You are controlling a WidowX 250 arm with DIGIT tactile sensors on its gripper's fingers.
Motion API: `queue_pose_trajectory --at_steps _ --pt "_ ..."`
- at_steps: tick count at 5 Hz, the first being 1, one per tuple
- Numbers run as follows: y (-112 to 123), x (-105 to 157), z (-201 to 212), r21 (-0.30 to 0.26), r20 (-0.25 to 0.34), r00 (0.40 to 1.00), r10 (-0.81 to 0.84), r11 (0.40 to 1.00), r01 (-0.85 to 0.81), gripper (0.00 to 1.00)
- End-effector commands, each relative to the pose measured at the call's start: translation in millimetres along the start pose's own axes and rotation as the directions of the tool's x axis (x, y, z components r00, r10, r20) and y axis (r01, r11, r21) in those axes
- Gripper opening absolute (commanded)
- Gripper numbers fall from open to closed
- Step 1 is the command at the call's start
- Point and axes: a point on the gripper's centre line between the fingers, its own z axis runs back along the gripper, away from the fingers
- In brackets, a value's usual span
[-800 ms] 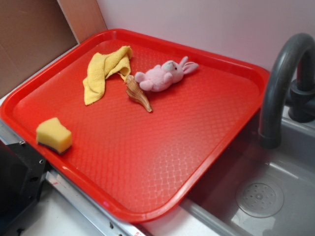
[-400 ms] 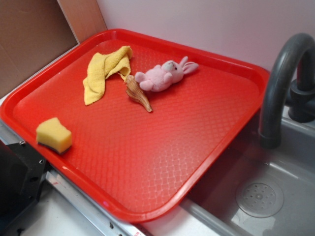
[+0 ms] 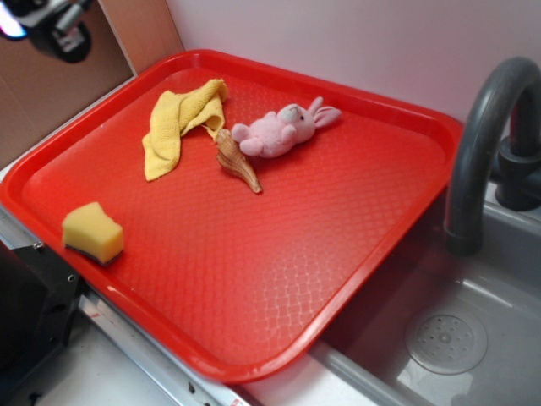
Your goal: Grab the pink bunny.
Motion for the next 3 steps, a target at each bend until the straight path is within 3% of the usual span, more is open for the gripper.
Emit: queue_pose_trajectory --at_steps 1,3 --pt "-23.6 70.3 -26.1 0.008 0.096 0.994 -0.055 0.998 0.054 1.0" --pt "-27.7 117.2 -58.0 0.012 0.099 0.994 -0.056 0.998 0.055 1.0"
